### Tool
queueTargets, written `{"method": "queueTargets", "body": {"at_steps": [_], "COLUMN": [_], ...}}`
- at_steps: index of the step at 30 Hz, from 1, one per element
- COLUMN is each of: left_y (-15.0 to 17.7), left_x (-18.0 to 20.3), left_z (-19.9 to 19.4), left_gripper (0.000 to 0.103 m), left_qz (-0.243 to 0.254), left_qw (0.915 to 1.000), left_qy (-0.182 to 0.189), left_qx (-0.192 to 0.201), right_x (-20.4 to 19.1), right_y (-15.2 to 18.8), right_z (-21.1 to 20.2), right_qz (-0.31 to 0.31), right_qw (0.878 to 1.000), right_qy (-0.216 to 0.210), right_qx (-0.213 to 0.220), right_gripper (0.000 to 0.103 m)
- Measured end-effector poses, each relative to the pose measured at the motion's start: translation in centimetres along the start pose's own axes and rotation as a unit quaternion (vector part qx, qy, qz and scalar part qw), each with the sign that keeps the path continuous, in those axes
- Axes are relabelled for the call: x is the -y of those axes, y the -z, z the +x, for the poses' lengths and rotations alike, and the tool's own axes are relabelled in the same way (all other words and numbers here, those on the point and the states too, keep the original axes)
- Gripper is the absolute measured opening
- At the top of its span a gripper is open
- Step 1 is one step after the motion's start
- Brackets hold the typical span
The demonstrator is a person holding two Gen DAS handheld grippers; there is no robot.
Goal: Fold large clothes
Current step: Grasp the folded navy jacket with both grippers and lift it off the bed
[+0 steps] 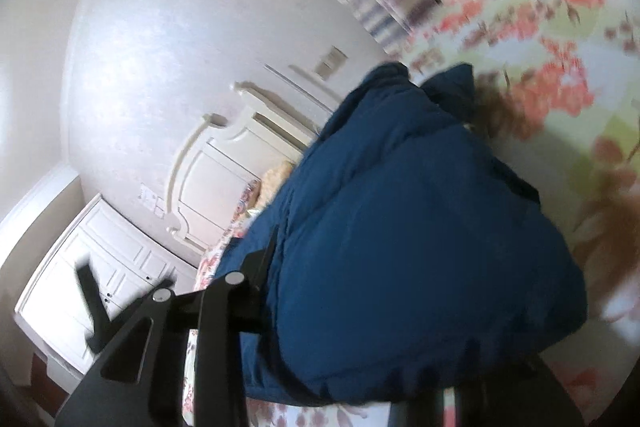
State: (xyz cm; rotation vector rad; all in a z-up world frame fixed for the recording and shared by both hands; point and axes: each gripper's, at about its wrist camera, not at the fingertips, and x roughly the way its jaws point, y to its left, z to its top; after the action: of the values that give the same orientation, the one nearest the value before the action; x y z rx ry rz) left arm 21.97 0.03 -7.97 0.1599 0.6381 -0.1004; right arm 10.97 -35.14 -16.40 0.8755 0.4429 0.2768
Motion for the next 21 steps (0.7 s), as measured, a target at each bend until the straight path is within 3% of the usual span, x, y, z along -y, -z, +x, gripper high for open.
{"method": "queueTargets", "body": {"at_steps": [1, 5, 10, 13, 16, 18, 21], "left_y": [-1.2, -5.2, -4.0, -4.2, -3.0, -1.0, 3.6], "left_x": [0.9, 5.7, 10.2, 8.8, 6.8, 6.4, 7.4], "left_z": [1.1, 9.2, 17.8, 17.3, 11.8, 7.8, 3.1], "left_gripper": [0.099, 0.099, 0.099, 0.099, 0.099, 0.099, 0.099], "left_qz": [0.008, 0.044, 0.084, 0.05, 0.033, 0.039, 0.08], "left_qw": [0.9999, 0.997, 0.9845, 0.9884, 0.9958, 0.9982, 0.9966], "left_qy": [0.006, -0.031, -0.055, -0.033, -0.015, -0.002, 0.012], "left_qx": [-0.008, -0.057, -0.143, -0.14, -0.085, -0.045, -0.02], "right_x": [-0.3, -0.7, 0.2, 0.1, 0.2, 0.4, 0.2], "right_y": [-0.2, -0.9, -1.6, -1.4, -1.2, -1.2, -1.2], "right_z": [-0.3, -1.3, -0.7, -1.1, -1.2, -1.2, -1.3], "right_qz": [-0.008, -0.024, -0.017, -0.026, -0.03, -0.028, -0.027], "right_qw": [1.0, 1.0, 1.0, 1.0, 0.999, 0.999, 0.999], "right_qy": [-0.001, 0.003, 0.011, 0.01, 0.011, 0.011, 0.013], "right_qx": [0.004, 0.004, -0.01, -0.01, -0.01, -0.01, -0.009], "right_gripper": [0.033, 0.033, 0.033, 0.033, 0.033, 0.033, 0.033]}}
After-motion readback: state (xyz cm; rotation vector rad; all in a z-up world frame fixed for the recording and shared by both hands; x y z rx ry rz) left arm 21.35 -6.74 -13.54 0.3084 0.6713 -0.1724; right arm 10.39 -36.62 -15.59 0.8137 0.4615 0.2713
